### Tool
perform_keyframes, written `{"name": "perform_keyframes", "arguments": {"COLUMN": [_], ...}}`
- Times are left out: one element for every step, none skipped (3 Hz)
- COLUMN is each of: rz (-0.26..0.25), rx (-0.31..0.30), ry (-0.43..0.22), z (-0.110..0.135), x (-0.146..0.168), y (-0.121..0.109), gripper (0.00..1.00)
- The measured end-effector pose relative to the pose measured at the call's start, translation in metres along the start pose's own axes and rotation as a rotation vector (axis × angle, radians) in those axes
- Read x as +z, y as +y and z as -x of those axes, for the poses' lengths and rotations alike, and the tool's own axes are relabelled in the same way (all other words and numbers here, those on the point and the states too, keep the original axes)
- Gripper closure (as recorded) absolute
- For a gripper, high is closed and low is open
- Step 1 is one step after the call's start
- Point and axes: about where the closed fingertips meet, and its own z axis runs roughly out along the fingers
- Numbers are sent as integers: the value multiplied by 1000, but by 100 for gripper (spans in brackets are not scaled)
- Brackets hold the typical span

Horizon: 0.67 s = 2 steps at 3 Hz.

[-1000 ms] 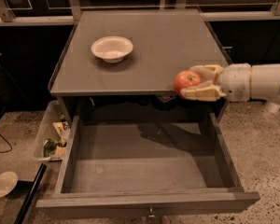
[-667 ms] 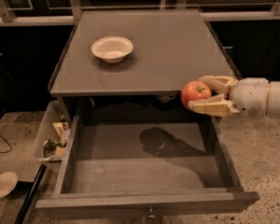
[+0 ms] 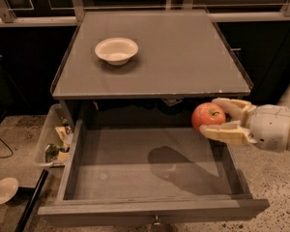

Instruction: Place apple into middle drawer

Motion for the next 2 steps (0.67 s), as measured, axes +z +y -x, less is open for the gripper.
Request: {"name": "perform_keyframes", "arguments": {"rz": [2,37], "rx": [1,9], "ry": [0,15], "z": [0,-7], "x": [0,17], "y": [1,3], "gripper": [100,100]}}
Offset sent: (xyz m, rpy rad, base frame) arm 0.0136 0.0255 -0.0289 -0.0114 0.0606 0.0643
